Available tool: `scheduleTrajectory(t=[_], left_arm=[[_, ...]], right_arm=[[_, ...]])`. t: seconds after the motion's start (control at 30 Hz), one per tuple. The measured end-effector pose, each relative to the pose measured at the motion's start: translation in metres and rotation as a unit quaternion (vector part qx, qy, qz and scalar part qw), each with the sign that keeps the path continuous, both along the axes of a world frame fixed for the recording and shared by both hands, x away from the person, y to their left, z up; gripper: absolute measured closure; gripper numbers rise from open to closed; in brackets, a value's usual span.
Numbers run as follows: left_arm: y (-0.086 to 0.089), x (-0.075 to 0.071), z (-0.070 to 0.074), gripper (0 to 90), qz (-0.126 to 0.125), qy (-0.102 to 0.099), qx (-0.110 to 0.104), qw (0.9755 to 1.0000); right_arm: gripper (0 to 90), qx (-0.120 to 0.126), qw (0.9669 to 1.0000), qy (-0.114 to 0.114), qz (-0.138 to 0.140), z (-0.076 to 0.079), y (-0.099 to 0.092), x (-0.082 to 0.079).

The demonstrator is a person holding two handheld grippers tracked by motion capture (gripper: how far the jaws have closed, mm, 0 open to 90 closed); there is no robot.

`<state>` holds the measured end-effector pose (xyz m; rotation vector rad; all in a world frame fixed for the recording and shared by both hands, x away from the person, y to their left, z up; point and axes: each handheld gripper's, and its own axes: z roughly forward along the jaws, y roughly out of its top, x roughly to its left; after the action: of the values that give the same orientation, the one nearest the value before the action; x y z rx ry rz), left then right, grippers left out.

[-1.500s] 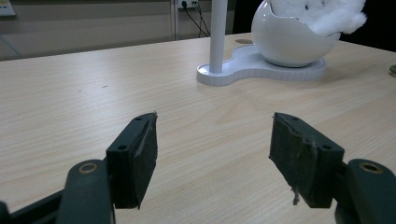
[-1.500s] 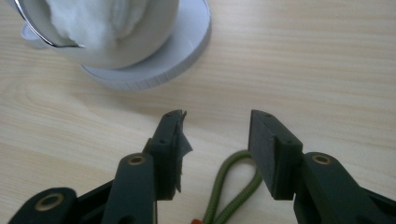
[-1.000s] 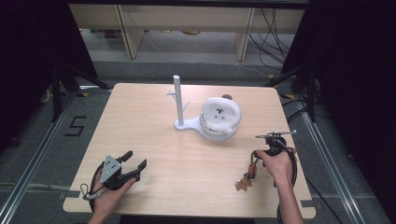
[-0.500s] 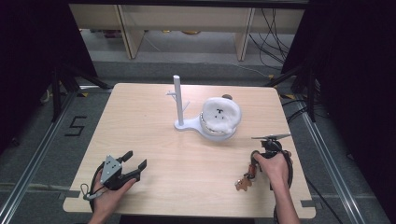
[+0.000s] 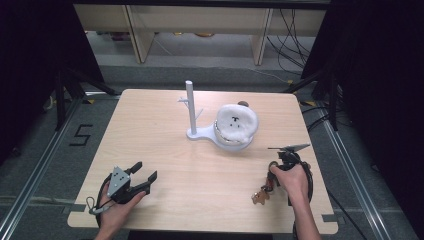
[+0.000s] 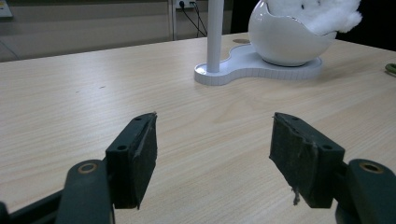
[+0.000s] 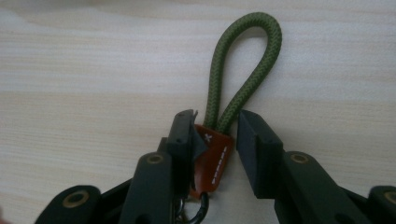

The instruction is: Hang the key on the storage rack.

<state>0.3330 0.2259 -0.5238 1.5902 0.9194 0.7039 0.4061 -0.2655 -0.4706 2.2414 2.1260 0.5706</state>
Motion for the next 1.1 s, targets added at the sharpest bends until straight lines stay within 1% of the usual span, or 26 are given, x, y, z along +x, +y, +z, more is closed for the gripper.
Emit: scheduleTrajectory(t=[0.07,0.1,0.13,0.17,0.2,0.23,0.27,0.3,0.33,0.37,0.43,0.47,0.5,0.53,0.63,0.67,0.7,0.73,0.77,0.8,0.83,0.87,0.9,0.97,1.03,1.1], left_arm=[[0.000,0.000,0.000,31.3,0.000,0.000,0.000,1.0000],[0.000,0.000,0.000,31.3,-0.001,0.000,0.000,1.0000],[0.000,0.000,0.000,31.3,-0.001,0.000,0.000,1.0000],[0.000,0.000,0.000,31.3,-0.001,0.000,0.000,1.0000],[0.000,0.000,0.000,31.3,-0.001,0.000,0.000,1.0000],[0.000,0.000,0.000,31.3,-0.001,0.000,0.000,1.0000],[0.000,0.000,0.000,31.3,-0.001,0.000,0.000,1.0000],[0.000,0.000,0.000,31.3,-0.001,0.000,0.001,1.0000],[0.000,0.000,0.000,31.3,-0.001,0.000,0.001,1.0000],[0.000,0.000,0.000,31.3,-0.002,-0.002,0.004,1.0000],[0.000,0.000,0.000,31.3,-0.001,0.000,0.002,1.0000],[0.000,0.000,0.000,31.3,-0.001,0.000,0.001,1.0000],[0.000,0.000,0.000,31.2,-0.002,-0.001,0.003,1.0000],[0.000,0.000,0.000,31.2,-0.003,-0.003,0.003,1.0000],[0.000,0.000,0.000,31.3,-0.004,-0.003,0.005,1.0000],[0.000,-0.001,0.000,31.2,0.000,0.002,0.005,1.0000],[0.000,-0.001,0.000,31.2,-0.001,0.001,0.005,1.0000],[0.000,-0.001,0.000,31.2,-0.003,-0.002,0.003,1.0000],[-0.001,-0.001,0.000,31.2,-0.003,-0.001,0.003,1.0000],[0.000,-0.001,0.000,31.2,-0.003,-0.001,0.003,1.0000],[0.000,-0.001,0.000,31.2,-0.003,-0.001,0.002,1.0000],[0.000,-0.001,0.000,31.2,-0.003,0.000,0.001,1.0000],[0.000,0.000,0.000,31.2,-0.003,0.000,0.003,1.0000],[0.000,0.000,0.000,31.2,-0.004,-0.002,0.004,1.0000],[-0.001,-0.001,0.000,31.2,-0.003,0.001,0.004,1.0000],[-0.001,-0.002,0.001,31.2,0.000,0.005,0.008,1.0000]], right_arm=[[66.6,-0.010,0.9999,-0.001,0.004,-0.001,0.000,0.000],[65.7,-0.017,0.9995,0.011,0.024,-0.001,-0.002,-0.001],[65.3,-0.008,0.9999,0.011,0.009,-0.001,0.001,0.000],[65.1,-0.020,0.9991,-0.013,0.036,-0.005,-0.002,0.001],[64.4,-0.029,0.9981,-0.007,0.053,-0.005,-0.004,0.000],[64.0,-0.022,0.9989,-0.004,0.042,-0.005,-0.001,0.001],[63.5,-0.022,0.9995,-0.001,0.021,-0.005,0.003,0.002],[63.4,-0.021,0.9996,0.008,0.014,-0.005,0.005,0.002],[63.4,-0.018,0.9995,0.027,0.001,-0.002,0.008,0.002],[63.4,-0.010,0.9984,0.045,-0.033,-0.001,0.014,0.002],[63.6,-0.022,0.9991,0.031,0.015,-0.002,0.010,0.002],[64.1,-0.024,0.9990,0.036,0.005,-0.002,0.012,0.003],[64.7,-0.031,0.9992,0.019,0.015,-0.003,0.011,0.004],[65.6,-0.031,0.9991,0.029,0.006,-0.002,0.014,0.003],[71.7,-0.042,0.9984,0.031,0.023,-0.003,0.014,0.004],[74.6,-0.035,0.9986,0.037,0.014,-0.002,0.017,0.004],[76.8,-0.018,0.9986,0.047,0.014,-0.002,0.018,0.004],[77.2,-0.026,0.9982,0.024,0.049,-0.003,0.014,0.004],[77.6,-0.033,0.9975,0.003,0.063,-0.006,0.012,0.004],[78.0,-0.033,0.9979,0.006,0.055,-0.006,0.012,0.004],[78.3,-0.026,0.9980,0.005,0.058,-0.006,0.010,0.004],[78.5,-0.028,0.9985,0.011,0.046,-0.006,0.010,0.003],[78.8,-0.026,0.9980,-0.006,0.057,-0.007,0.008,0.002],[79.1,-0.027,0.9977,-0.022,0.058,-0.006,0.006,-0.002],[79.3,-0.016,0.9991,-0.013,0.036,-0.001,0.008,-0.007],[79.3,-0.014,0.9983,-0.036,0.044,0.002,0.006,-0.011]])
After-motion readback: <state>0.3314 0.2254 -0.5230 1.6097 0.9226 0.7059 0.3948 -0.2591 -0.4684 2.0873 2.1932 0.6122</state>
